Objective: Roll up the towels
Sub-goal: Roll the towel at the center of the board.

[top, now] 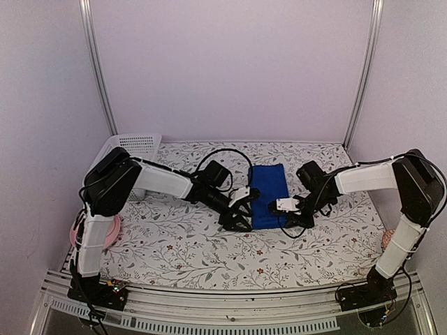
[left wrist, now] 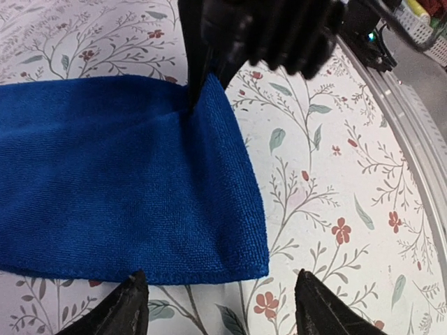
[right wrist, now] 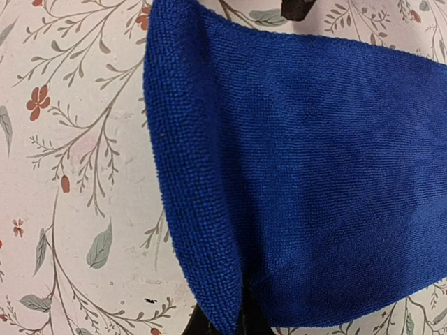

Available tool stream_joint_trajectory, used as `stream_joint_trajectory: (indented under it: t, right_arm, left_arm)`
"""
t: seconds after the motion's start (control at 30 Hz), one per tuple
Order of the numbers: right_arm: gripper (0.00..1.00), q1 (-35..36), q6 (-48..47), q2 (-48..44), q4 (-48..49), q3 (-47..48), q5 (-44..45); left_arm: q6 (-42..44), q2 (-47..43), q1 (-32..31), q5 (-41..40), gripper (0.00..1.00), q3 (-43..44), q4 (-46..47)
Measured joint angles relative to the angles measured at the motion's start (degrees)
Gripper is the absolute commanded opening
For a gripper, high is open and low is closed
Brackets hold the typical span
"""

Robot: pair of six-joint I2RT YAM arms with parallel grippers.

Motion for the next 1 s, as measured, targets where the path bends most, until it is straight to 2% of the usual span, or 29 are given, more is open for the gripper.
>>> stream_joint_trajectory:
  t: [0.3, 0.83, 0.9, 1.0]
  right_arm:
    - [0.09, -2.0, 0.5, 4.3, -7.0, 5.2, -3.9]
    - [0.09, -4.1, 2.5, 8.3, -12.9, 10.0, -8.7]
    - [0.09, -4.2, 2.8, 8.7, -13.4, 10.3, -9.0]
    - [0.09, -4.4, 3.1, 9.0, -13.8, 10.7, -9.4]
  left_arm:
    - [-1.0, 0.2, -1.1, -0.5, 0.7, 0.0, 2.1]
    - [-1.8, 0.3, -2.2, -0.6, 0.69, 0.0, 3.1]
    - [-1.6, 0.3, -2.9, -1.2, 0.66, 0.0, 3.0]
    - [-1.3, 0.3, -4.0, -2.2, 0.54, 0.0, 3.0]
